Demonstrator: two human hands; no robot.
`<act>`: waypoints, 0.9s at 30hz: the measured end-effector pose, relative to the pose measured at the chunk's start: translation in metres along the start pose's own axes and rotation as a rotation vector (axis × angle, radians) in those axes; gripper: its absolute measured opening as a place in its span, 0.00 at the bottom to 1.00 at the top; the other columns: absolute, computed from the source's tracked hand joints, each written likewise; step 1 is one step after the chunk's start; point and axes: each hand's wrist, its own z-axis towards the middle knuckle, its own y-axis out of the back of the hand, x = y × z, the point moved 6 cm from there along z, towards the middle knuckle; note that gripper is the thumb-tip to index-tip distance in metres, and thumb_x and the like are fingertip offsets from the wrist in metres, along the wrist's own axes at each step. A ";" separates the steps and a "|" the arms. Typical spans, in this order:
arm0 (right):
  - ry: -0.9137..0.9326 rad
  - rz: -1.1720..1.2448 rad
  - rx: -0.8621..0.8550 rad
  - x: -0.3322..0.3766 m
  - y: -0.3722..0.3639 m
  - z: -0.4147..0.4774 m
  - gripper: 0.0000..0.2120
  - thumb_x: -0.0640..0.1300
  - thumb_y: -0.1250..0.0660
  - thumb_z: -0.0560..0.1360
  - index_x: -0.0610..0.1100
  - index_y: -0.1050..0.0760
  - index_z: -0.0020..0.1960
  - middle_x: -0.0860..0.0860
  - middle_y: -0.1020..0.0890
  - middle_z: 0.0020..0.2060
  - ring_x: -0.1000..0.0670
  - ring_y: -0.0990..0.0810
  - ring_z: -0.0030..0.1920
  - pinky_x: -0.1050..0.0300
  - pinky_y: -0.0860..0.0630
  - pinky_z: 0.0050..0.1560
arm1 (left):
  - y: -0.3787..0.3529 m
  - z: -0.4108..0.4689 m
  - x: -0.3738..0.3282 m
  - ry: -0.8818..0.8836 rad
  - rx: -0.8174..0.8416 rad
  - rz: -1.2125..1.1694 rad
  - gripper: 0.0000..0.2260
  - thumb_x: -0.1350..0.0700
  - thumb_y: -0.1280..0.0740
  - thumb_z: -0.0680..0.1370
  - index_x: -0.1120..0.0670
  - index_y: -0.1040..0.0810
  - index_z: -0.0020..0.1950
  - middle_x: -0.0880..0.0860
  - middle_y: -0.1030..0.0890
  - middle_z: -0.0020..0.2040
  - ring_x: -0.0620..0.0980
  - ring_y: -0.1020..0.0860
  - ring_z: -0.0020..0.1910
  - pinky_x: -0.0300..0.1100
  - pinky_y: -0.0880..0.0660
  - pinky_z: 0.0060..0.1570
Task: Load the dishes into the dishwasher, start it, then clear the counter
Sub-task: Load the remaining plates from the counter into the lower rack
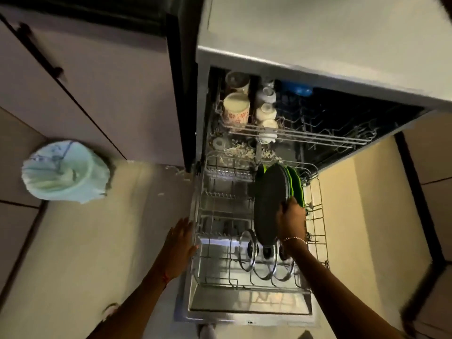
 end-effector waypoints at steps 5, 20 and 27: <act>0.082 -0.084 -0.049 -0.015 -0.050 0.065 0.09 0.37 0.42 0.77 0.32 0.30 0.54 0.35 0.21 0.46 0.36 0.22 0.48 0.40 0.24 0.50 | -0.066 0.061 0.008 -0.079 -0.049 -0.038 0.35 0.56 0.34 0.77 0.60 0.56 0.72 0.56 0.57 0.73 0.55 0.57 0.73 0.46 0.54 0.72; 0.294 -0.147 -0.087 -0.015 -0.098 0.160 0.12 0.33 0.43 0.73 0.28 0.26 0.51 0.32 0.22 0.50 0.34 0.24 0.51 0.46 0.30 0.54 | -0.125 0.124 0.053 -0.044 -0.117 -0.023 0.34 0.68 0.36 0.76 0.65 0.58 0.70 0.62 0.51 0.75 0.55 0.56 0.73 0.44 0.53 0.72; 0.300 -0.203 -0.030 -0.011 -0.110 0.167 0.12 0.35 0.44 0.75 0.30 0.28 0.54 0.35 0.24 0.54 0.37 0.27 0.55 0.55 0.38 0.50 | -0.136 0.131 0.061 -0.135 -0.139 0.041 0.28 0.42 0.55 0.80 0.54 0.48 0.76 0.51 0.48 0.76 0.50 0.50 0.75 0.41 0.53 0.72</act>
